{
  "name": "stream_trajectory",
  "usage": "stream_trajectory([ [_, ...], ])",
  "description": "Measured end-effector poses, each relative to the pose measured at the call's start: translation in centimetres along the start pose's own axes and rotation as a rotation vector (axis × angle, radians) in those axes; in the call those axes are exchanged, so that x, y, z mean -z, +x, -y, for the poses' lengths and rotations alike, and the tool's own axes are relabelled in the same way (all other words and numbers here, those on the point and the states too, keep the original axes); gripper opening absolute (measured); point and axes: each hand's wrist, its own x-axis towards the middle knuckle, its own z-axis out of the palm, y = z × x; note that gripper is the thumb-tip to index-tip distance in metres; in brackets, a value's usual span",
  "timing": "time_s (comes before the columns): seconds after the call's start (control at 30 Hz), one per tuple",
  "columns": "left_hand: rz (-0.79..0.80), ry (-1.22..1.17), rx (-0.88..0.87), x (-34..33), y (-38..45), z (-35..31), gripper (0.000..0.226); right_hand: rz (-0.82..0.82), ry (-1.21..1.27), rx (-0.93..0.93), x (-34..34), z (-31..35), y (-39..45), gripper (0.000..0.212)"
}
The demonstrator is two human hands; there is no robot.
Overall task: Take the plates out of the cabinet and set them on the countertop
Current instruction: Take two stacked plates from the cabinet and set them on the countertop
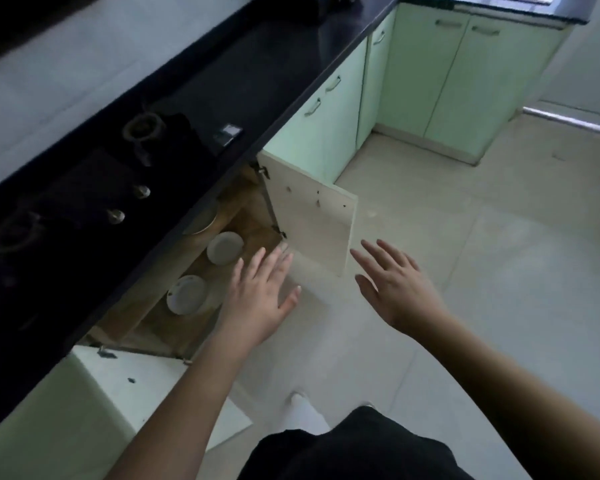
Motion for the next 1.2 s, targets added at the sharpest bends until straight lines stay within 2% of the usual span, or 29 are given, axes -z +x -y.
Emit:
stream_trajectory([
  [0.2,-0.05,-0.039,0.192,-0.7,-0.9,6.0,0.072,0.05,-0.005,0.227,-0.3,5.0,7.5,0.057],
  [0.6,-0.13,-0.11,0.458,-0.1,-0.1,13.4,0.077,0.025,-0.12,0.506,-1.1,12.7,17.2,0.052],
  [0.8,-0.129,-0.103,0.555,0.0,2.6,14.5,0.085,0.059,-0.084,0.633,-1.9,13.3,22.8,0.051],
  [1.07,-0.139,-0.155,0.722,0.2,9.3,14.3,0.074,0.12,-0.023,0.796,-3.1,11.9,31.5,0.055],
  [1.2,-0.129,-0.174,0.762,-0.7,12.0,14.6,0.068,0.152,-0.023,0.817,-4.7,11.6,34.2,0.055],
])
